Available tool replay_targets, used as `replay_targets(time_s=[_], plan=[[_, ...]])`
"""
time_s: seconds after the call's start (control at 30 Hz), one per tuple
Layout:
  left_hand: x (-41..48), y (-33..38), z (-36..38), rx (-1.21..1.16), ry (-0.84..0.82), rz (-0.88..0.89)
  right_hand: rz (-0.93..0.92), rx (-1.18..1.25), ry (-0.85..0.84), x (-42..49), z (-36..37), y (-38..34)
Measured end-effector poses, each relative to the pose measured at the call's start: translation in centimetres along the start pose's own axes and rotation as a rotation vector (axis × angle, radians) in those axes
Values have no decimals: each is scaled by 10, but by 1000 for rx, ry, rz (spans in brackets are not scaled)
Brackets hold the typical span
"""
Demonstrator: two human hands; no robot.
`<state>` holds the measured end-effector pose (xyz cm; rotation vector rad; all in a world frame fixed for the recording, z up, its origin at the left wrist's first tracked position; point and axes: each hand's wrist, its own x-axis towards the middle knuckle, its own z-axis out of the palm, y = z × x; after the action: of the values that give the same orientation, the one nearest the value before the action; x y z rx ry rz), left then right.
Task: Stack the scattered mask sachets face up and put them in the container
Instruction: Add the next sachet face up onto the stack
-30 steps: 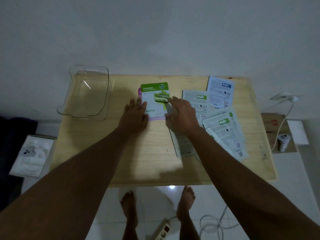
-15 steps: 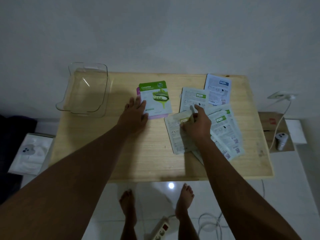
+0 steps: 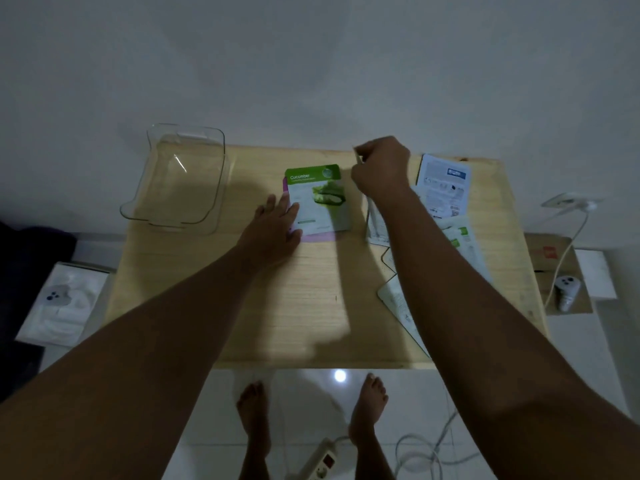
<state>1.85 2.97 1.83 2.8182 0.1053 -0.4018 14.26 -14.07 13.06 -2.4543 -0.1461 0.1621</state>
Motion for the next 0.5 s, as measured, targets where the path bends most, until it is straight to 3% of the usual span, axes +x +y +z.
replay_targets(time_s=[0.17, 0.33, 0.4, 0.5], plan=[[-2, -5, 1, -16, 31, 37, 19, 0, -104, 2, 51, -22], [-3, -5, -1, -112, 39, 36, -110, -19, -156, -13, 67, -9], [-5, -5, -2, -177, 62, 34, -215, -152, -178, -21, 66, 10], [-6, -3, -2, -263, 74, 24, -314, -436, -343, -35, 74, 35]])
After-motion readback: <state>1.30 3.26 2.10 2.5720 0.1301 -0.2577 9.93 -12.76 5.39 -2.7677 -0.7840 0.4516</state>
